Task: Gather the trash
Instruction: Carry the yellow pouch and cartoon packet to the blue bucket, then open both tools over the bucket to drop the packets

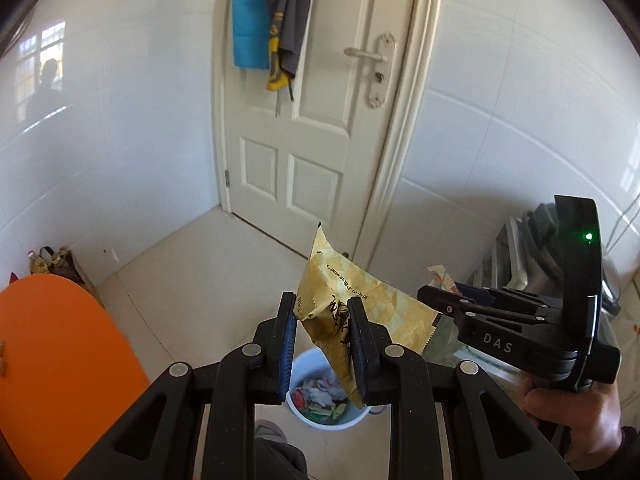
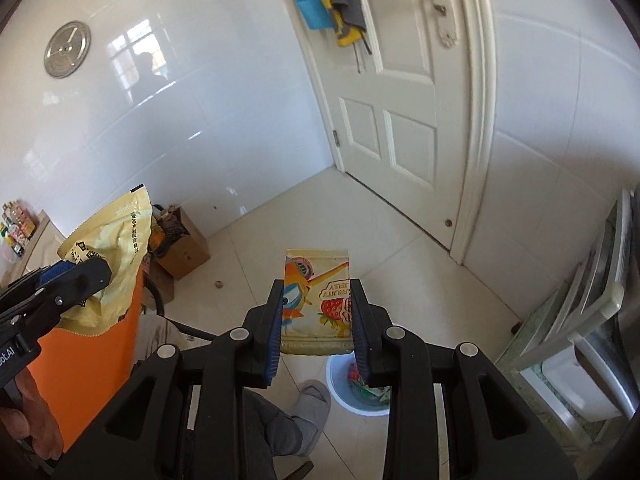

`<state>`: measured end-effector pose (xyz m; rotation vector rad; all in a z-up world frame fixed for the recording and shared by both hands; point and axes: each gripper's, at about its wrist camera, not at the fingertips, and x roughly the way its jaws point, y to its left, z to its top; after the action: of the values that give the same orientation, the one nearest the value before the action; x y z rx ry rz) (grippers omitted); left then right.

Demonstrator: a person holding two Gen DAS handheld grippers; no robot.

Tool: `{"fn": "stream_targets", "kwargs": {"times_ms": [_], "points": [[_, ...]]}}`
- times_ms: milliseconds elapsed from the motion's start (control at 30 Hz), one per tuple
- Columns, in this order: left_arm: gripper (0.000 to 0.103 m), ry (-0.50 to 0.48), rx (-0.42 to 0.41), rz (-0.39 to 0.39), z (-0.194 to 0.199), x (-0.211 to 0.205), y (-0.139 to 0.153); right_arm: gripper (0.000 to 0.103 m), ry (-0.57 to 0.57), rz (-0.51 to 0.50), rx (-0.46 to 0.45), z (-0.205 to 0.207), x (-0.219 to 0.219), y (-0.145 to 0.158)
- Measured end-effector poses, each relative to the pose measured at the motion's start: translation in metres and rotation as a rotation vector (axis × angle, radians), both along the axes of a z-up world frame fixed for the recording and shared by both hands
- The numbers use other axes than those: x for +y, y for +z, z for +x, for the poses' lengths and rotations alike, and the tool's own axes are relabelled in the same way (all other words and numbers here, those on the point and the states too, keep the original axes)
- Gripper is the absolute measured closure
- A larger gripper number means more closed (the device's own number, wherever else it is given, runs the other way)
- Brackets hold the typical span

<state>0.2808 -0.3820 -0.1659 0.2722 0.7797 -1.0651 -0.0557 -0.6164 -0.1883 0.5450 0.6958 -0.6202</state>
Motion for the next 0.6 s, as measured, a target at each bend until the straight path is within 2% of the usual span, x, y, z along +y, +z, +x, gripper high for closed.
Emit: {"fn": "stream_targets", "kwargs": {"times_ms": [200,433,567,600], "points": [[0.082,-0.061,0.093,0.127,0.024,-0.055,-0.04,0.073,-0.041,0.118,0.053,-0.003,-0.04,-0.057],[0.081,-0.107,0.167,0.255,0.06,-0.112,-0.074,0.072,-0.063,0.206,0.082,0.003,-0.07,-0.099],[0.076,-0.112,0.193,0.326,0.082,-0.156,-0.087,0.071,-0.092,0.248,0.085,0.002,-0.084,-0.116],[0.068,-0.114,0.19,0.341,0.086,-0.162,-0.088,0.064,-0.1,0.26,0.084,0.001,-0.087,-0.119]]}}
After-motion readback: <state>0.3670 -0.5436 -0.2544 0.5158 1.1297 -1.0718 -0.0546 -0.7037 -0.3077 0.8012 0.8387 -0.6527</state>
